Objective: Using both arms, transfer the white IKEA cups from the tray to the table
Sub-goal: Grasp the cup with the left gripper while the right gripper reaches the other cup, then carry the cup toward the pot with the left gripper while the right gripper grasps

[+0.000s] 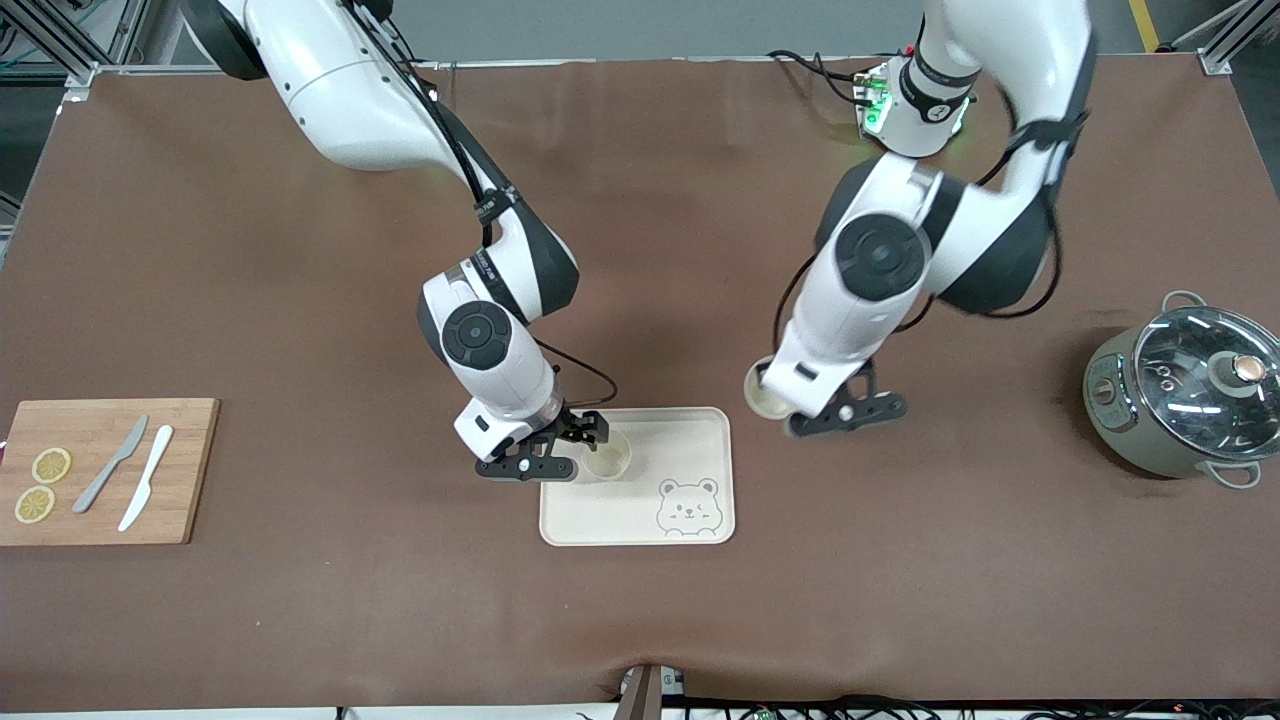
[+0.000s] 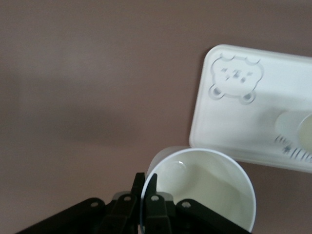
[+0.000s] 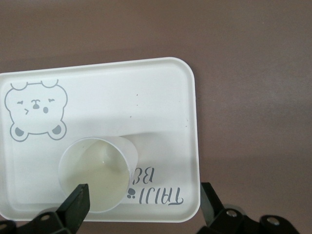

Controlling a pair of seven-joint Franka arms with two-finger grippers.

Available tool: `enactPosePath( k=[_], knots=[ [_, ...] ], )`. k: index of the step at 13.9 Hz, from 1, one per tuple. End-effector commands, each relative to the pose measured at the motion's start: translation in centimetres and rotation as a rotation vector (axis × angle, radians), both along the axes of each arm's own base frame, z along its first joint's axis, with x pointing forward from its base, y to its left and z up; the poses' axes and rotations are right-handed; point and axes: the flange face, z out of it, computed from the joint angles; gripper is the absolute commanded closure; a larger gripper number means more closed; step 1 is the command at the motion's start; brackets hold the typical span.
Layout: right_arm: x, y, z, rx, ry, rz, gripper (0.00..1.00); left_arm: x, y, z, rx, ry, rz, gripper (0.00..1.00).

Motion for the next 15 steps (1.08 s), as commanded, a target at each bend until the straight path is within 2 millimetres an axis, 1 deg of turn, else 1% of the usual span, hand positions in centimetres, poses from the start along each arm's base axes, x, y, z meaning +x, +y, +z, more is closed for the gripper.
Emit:
enactPosePath(
  k=[1, 2, 3, 5, 6, 7, 8, 9, 10, 11, 12, 14, 15],
  knots=[
    [0.5, 0.6, -1.1, -0.006, -0.027, -0.008, 0.0, -5.3, 6.9, 0.5, 0.001, -0.037, -0.041, 1.0],
    [0.6, 0.7, -1.5, -0.003, -0.032, -0.01, 0.0, -6.1, 10.6, 0.7, -0.008, -0.063, -0.051, 1.0],
    [0.6, 0.7, -2.1, -0.002, -0.033, -0.01, 0.0, -6.9, 13.7, 0.7, -0.005, -0.062, -0.106, 1.0],
    [0.6, 0.7, -2.9, -0.004, -0.031, -0.011, 0.0, -7.9, 20.8, 0.8, -0.008, -0.047, -0.166, 1.0],
    [0.5, 0.9, -3.2, -0.005, -0.028, -0.008, 0.0, -8.2, 23.7, 0.8, -0.012, -0.049, -0.181, 1.0],
    [0.4, 1.0, -3.3, -0.002, -0.029, -0.007, 0.0, -8.7, 26.0, 0.8, -0.035, -0.061, -0.191, 1.0],
    [0.3, 1.2, -3.6, -0.002, -0.028, -0.004, 0.0, -9.0, 28.0, 0.2, -0.05, -0.063, -0.214, 1.0],
    [0.2, 1.5, -3.9, -0.002, -0.029, 0.0, 0.0, -9.4, 29.8, -1.0, -0.049, -0.07, -0.233, 1.0],
    [0.1, 1.8, -4.2, 0.002, -0.034, 0.004, 0.0, -9.5, 31.2, -2.2, -0.058, -0.089, -0.223, 1.0],
    [0.0, 2.0, -4.4, 0.003, -0.037, 0.006, 0.0, -9.4, 31.2, -3.6, -0.08, -0.106, -0.208, 1.0],
    [-0.2, 2.4, -4.7, 0.005, -0.04, 0.012, 0.0, -9.0, 31.3, -5.6, -0.084, -0.102, -0.202, 1.0],
    [-0.4, 2.8, -5.2, 0.006, -0.041, 0.017, 0.0, -8.6, 31.3, -8.3, -0.085, -0.088, -0.199, 1.0],
    [-0.5, 2.9, -5.5, 0.006, -0.041, 0.019, 0.0, -9.0, 31.3, -10.0, -0.082, -0.094, -0.196, 1.0]
  ],
)
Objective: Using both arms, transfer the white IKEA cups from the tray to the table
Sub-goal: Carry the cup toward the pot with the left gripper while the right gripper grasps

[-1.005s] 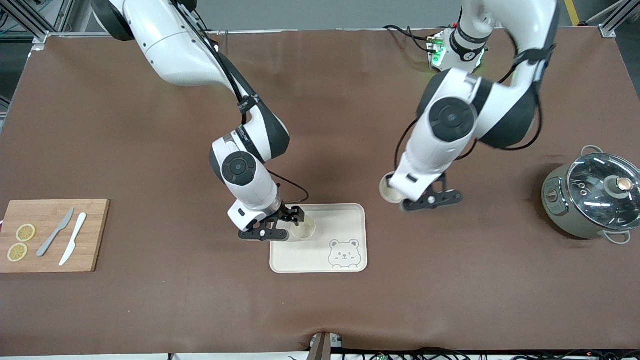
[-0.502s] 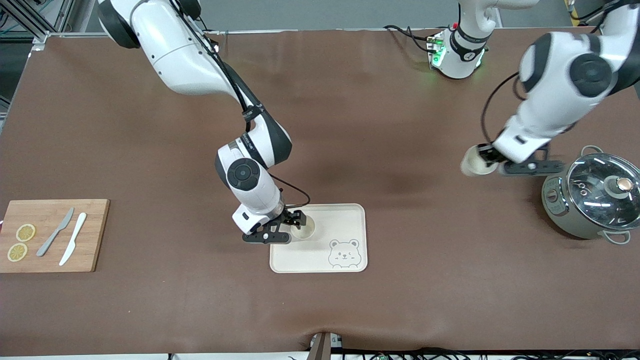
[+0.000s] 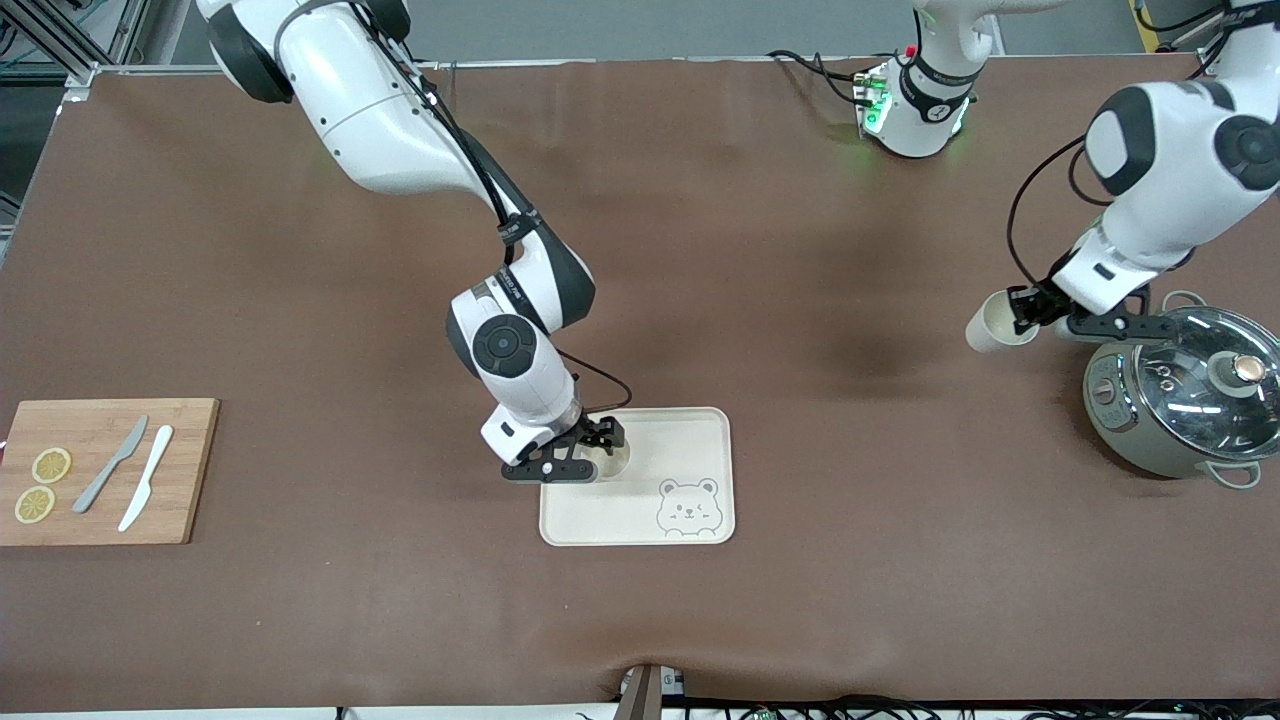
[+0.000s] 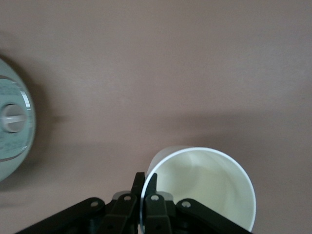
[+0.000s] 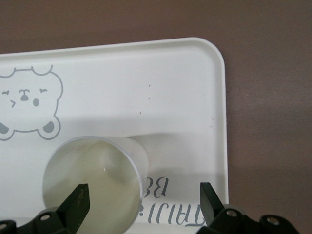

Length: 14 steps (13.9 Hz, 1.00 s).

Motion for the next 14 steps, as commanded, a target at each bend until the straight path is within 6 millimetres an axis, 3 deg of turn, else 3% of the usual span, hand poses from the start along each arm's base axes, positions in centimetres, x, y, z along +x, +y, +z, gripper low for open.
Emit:
enactPosePath(
  k=[1, 4, 6, 7, 14],
  knots=[
    [0.3, 0.8, -0.3, -0.005, -0.022, -0.006, 0.0, -0.3, -0.2, -4.1, -0.008, -0.018, 0.004, 1.0],
    [0.3, 0.8, -0.3, -0.006, -0.021, -0.003, 0.0, -0.6, -0.1, -7.9, -0.004, -0.003, 0.009, 1.0],
    [0.3, 0.8, -0.1, -0.003, -0.021, -0.007, 0.3, -0.7, 0.1, -9.9, -0.001, -0.01, 0.013, 1.0],
    [0.3, 0.8, 0.0, -0.003, -0.021, -0.007, 0.41, -0.8, 0.1, -10.7, 0.001, -0.018, 0.013, 1.0],
    [0.2, 1.0, 0.4, -0.003, -0.017, -0.007, 0.99, -1.4, -0.1, -14.0, 0.009, -0.066, 0.016, 1.0]
  ],
)
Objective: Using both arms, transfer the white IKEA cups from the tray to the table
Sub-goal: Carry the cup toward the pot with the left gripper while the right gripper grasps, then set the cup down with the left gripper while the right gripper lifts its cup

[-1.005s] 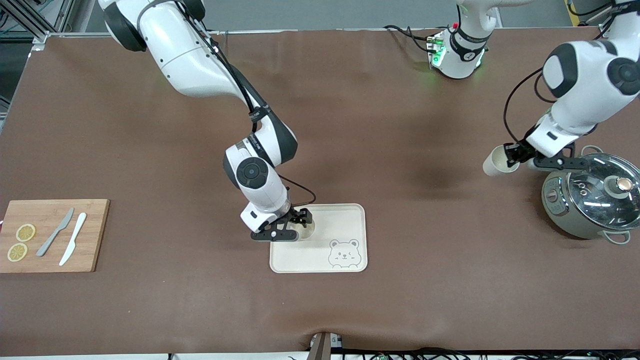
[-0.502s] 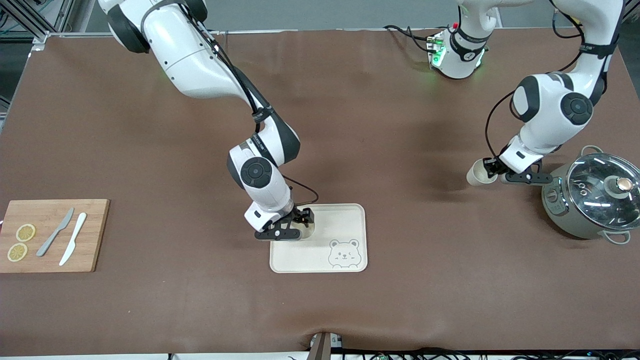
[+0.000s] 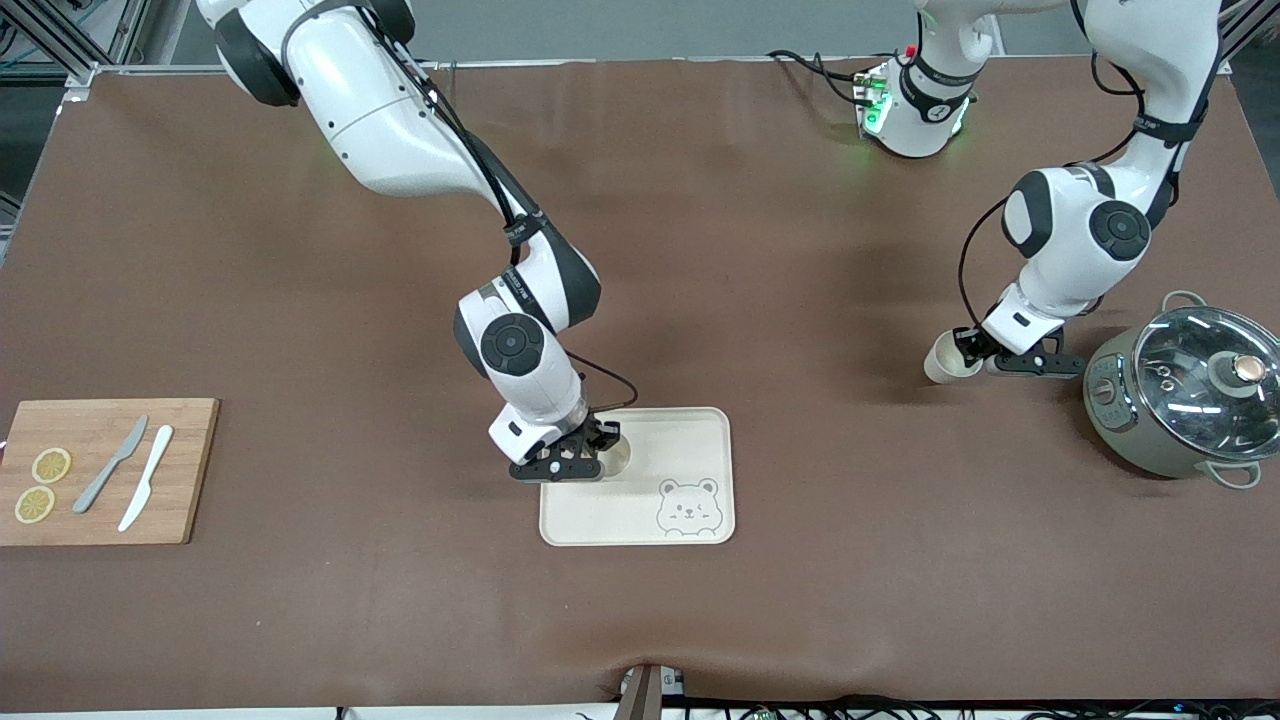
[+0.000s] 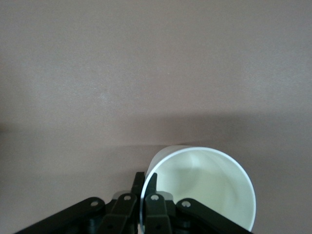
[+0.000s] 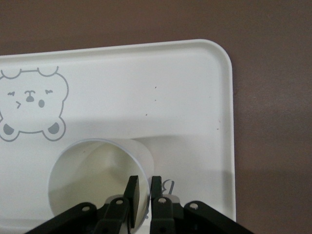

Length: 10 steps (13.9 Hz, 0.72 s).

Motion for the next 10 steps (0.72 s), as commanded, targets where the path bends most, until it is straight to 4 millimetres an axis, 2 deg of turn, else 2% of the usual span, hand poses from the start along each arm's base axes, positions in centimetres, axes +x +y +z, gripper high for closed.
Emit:
enactPosePath(
  k=[1, 2, 3, 4, 6, 8, 10],
  knots=[
    [0.1, 0.5, 0.4, -0.006, -0.005, -0.012, 1.0, -0.4, -0.2, -1.0, -0.006, -0.019, 0.001, 1.0],
    [0.2, 0.6, 0.5, -0.004, -0.006, -0.012, 1.0, -0.4, -0.3, -0.9, -0.006, -0.02, 0.0, 0.99],
    [0.2, 0.7, 0.8, 0.0, -0.005, -0.013, 1.0, -0.3, -0.4, -0.9, -0.006, -0.02, -0.003, 0.67],
    [0.2, 0.7, 1.5, 0.007, -0.008, -0.014, 1.0, -0.3, -0.9, -1.2, -0.008, -0.016, -0.014, 0.01],
    [0.3, 0.1, 2.5, -0.011, 0.035, -0.018, 1.0, -0.3, -1.2, -1.2, -0.009, -0.014, -0.018, 0.0],
    [1.2, -0.4, 5.6, -0.043, 0.081, -0.013, 1.0, -0.1, -1.3, -0.6, -0.012, -0.022, -0.011, 0.0],
    [3.0, -3.5, 8.8, -0.071, 0.113, 0.034, 1.0, 0.2, -1.6, 1.4, -0.016, -0.01, -0.016, 0.0]
  ],
)
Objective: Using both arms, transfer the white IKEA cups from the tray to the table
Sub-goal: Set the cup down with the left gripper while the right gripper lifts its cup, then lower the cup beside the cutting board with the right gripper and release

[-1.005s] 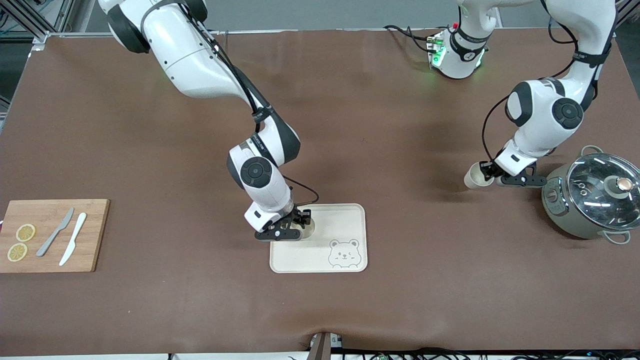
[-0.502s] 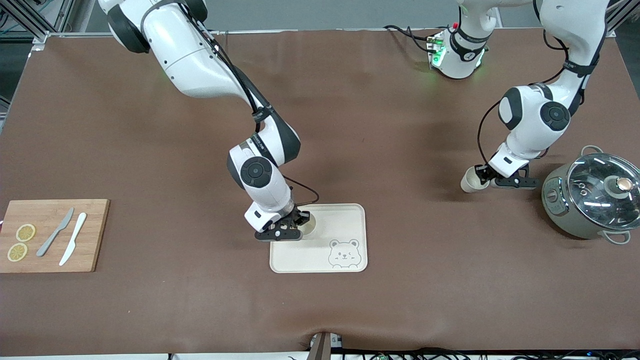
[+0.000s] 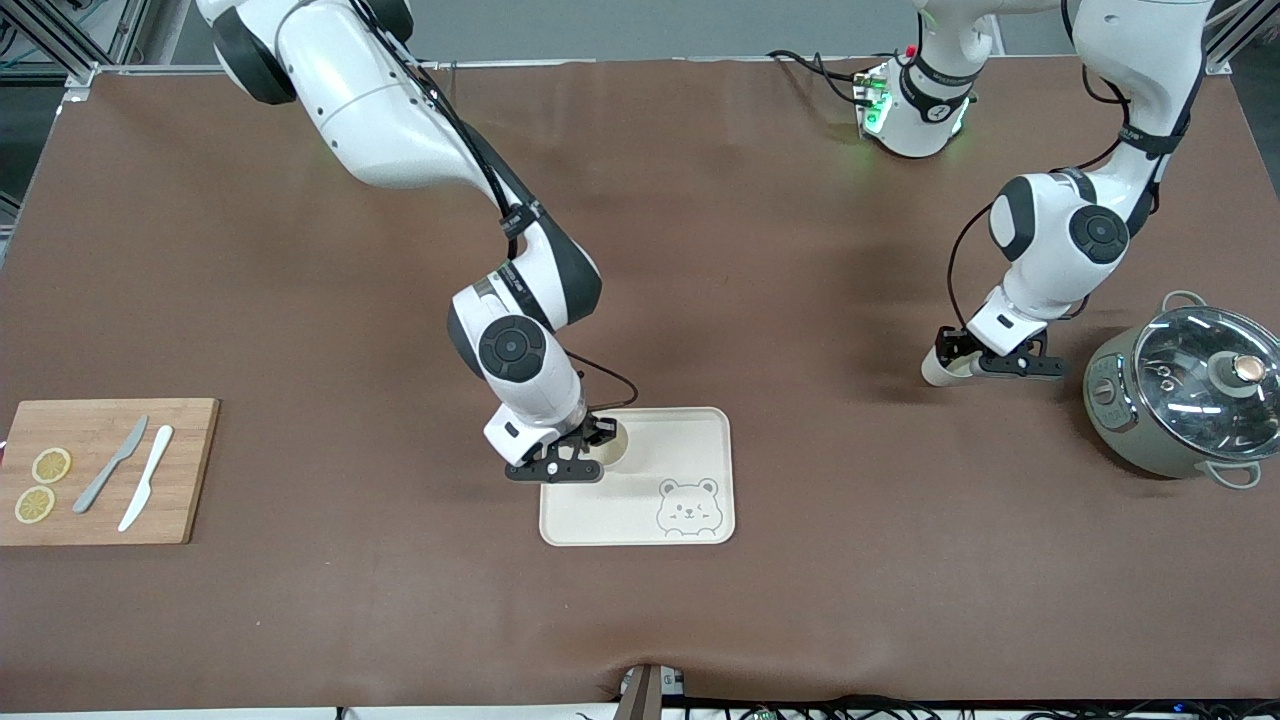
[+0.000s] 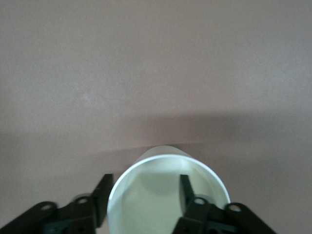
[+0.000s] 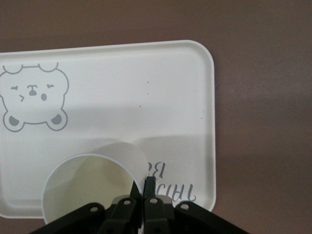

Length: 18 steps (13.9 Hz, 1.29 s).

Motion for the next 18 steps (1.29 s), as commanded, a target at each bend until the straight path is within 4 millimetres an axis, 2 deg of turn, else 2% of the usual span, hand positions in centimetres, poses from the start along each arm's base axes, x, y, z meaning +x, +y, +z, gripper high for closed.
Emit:
enactPosePath(
  k=[1, 3, 5, 6, 7, 10, 11, 14, 16, 18],
  knots=[
    [2.8, -5.5, 5.1, -0.016, 0.032, 0.069, 1.0, 0.6, -0.4, 3.4, -0.015, 0.027, 0.004, 0.0],
    [4.4, -10.6, 8.2, -0.02, 0.039, 0.133, 1.0, 1.7, -0.6, 6.3, -0.024, 0.085, 0.008, 0.0],
    [4.7, -14.0, 11.5, -0.031, 0.034, 0.207, 1.0, 3.5, -0.7, 9.0, -0.031, 0.119, 0.01, 0.0],
    [4.7, -15.4, 12.0, -0.039, 0.047, 0.232, 1.0, 4.7, -0.8, 10.3, -0.034, 0.127, 0.008, 0.0],
    [5.1, -17.6, 13.3, -0.04, 0.044, 0.244, 1.0, 6.0, -0.9, 11.4, -0.037, 0.126, 0.007, 0.0],
    [4.9, -22.9, 13.6, -0.043, 0.061, 0.315, 1.0, 10.2, -1.0, 16.2, -0.046, 0.105, 0.016, 0.0],
    [4.6, -24.1, 13.7, -0.044, 0.067, 0.328, 1.0, 11.6, -1.1, 17.6, -0.049, 0.091, 0.011, 0.0],
    [3.9, -28.1, 13.4, -0.039, 0.067, 0.364, 1.0, 16.9, -2.3, 20.6, -0.064, 0.024, 0.068, 0.0],
    [3.0, -30.6, 12.8, -0.039, 0.051, 0.376, 1.0, 18.4, -3.7, 23.1, -0.066, 0.021, 0.085, 0.0],
    [1.6, -33.0, 11.1, -0.042, 0.024, 0.397, 1.0, 18.2, -5.0, 24.6, -0.065, 0.036, 0.073, 0.0]
  ],
)
